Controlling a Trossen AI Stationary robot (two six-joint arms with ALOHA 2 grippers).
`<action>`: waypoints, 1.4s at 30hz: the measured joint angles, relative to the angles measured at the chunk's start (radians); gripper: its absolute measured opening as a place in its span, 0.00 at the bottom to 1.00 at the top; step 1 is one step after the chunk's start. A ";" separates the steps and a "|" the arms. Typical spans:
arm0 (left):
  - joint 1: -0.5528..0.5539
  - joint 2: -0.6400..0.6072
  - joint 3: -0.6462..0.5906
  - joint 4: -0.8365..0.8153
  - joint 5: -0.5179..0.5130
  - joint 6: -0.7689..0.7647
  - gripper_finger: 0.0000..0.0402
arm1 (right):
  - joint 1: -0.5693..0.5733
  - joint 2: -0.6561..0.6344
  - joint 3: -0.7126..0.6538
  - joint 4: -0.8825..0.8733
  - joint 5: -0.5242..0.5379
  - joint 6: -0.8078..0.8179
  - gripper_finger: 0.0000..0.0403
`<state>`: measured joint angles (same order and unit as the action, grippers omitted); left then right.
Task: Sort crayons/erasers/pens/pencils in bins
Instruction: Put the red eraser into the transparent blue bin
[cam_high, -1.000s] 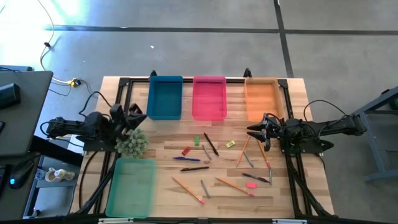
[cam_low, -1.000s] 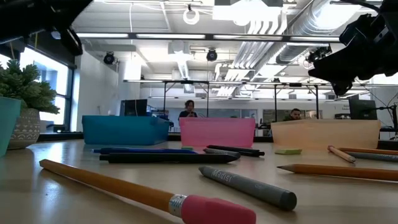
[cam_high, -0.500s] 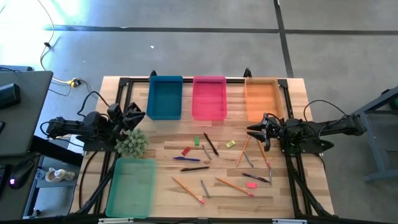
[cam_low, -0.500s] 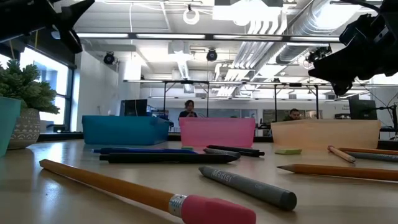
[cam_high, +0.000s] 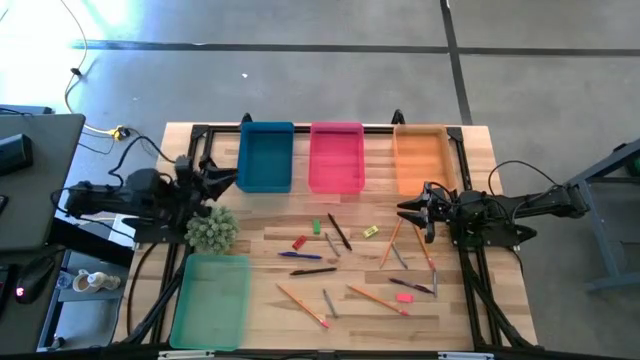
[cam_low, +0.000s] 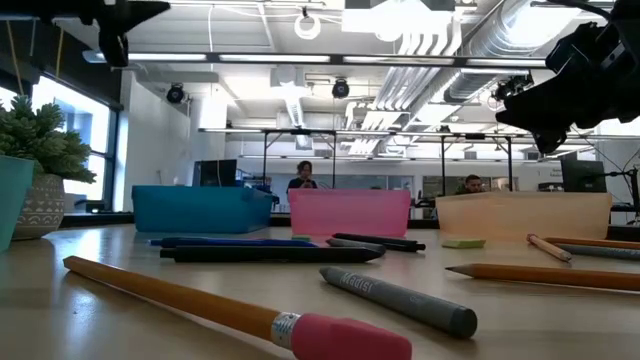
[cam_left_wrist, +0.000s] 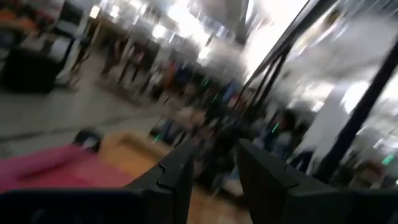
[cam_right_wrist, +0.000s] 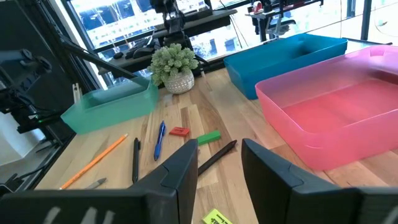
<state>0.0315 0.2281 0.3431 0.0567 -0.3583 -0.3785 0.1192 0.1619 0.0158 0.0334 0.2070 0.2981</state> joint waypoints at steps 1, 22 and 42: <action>0.000 0.042 0.035 -0.040 -0.002 0.000 0.27 | 0.000 0.000 0.000 0.000 0.000 0.000 0.29; 0.000 0.876 0.641 -0.732 0.167 -0.255 0.39 | 0.000 0.000 0.000 0.000 0.000 0.000 0.29; 0.000 1.184 0.695 -0.726 0.249 -0.599 0.47 | 0.000 0.000 0.000 0.000 0.000 0.000 0.29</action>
<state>0.0315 1.4120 1.0382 -0.6692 -0.1091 -0.9776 0.1192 0.1623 0.0158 0.0330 0.2067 0.2981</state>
